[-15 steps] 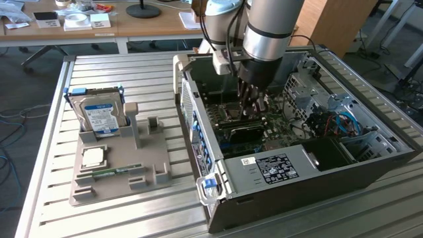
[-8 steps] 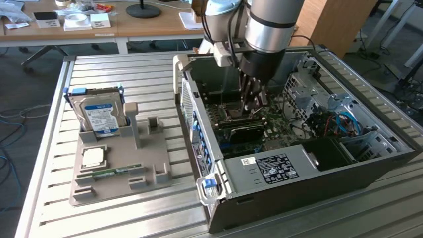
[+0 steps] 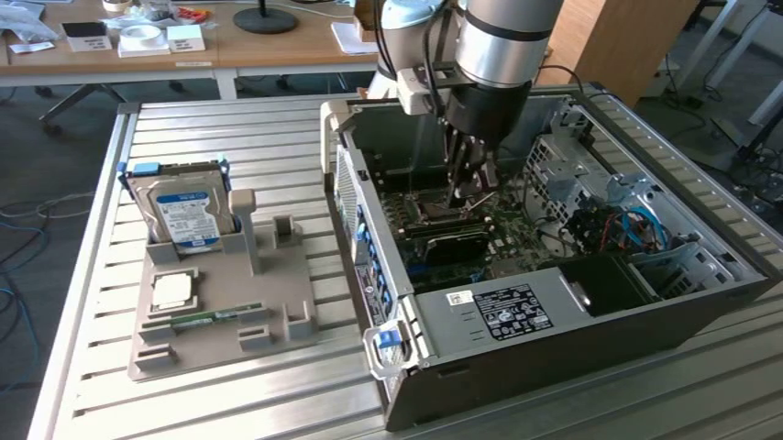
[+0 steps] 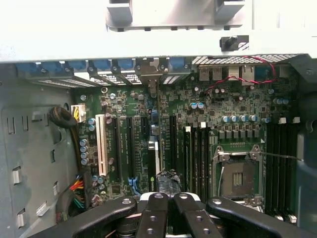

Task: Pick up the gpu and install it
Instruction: 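Press down on the gpu until it lock into place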

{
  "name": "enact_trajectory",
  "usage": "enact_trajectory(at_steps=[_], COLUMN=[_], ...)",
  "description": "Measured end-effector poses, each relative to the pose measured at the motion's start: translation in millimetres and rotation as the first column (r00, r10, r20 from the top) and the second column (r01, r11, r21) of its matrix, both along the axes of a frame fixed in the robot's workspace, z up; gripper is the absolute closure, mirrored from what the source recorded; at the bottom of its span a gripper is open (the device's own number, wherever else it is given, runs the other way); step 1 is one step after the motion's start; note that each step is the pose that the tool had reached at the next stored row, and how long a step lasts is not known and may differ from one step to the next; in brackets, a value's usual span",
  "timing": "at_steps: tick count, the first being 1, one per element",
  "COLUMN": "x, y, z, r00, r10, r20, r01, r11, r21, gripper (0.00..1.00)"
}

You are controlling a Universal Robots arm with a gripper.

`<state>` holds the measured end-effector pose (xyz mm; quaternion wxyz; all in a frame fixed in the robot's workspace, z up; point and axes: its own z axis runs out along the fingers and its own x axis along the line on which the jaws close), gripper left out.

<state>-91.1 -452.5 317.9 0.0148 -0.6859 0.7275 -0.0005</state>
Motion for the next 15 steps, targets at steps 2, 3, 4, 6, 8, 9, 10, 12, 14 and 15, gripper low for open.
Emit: enact_trajectory(at_steps=[2, 3, 4, 6, 8, 9, 10, 12, 14, 15], x=[0.0, 0.0, 0.0, 0.0, 0.0, 0.0, 0.0, 0.0, 0.0, 0.0], y=[0.0, 0.0, 0.0, 0.0, 0.0, 0.0, 0.0, 0.0, 0.0, 0.0], z=[0.1, 0.1, 0.2, 1.3, 2.2, 2.4, 2.3, 2.4, 2.4, 2.4], r00=[1.0000, 1.0000, 1.0000, 1.0000, 1.0000, 1.0000, 1.0000, 1.0000, 1.0000, 1.0000], r10=[0.000, 0.000, 0.000, 0.000, 0.000, 0.000, 0.000, 0.000, 0.000, 0.000], r20=[-0.0001, -0.0001, -0.0001, -0.0002, -0.0001, 0.0000, 0.0000, -0.0001, -0.0001, -0.0001], r01=[0.000, 0.000, 0.000, 0.000, 0.000, 0.000, 0.000, 0.000, 0.000, 0.000], r11=[1.0000, 1.0000, 1.0000, 1.0000, 1.0000, 1.0000, 1.0000, 1.0000, 1.0000, 1.0000], r21=[-0.0001, -0.0001, -0.0001, -0.0004, -0.0001, -0.0001, 0.0000, -0.0001, -0.0001, -0.0001], gripper=[0.89, 0.89, 0.89, 0.89, 0.89, 0.89, 0.89, 0.89, 0.89, 0.89])
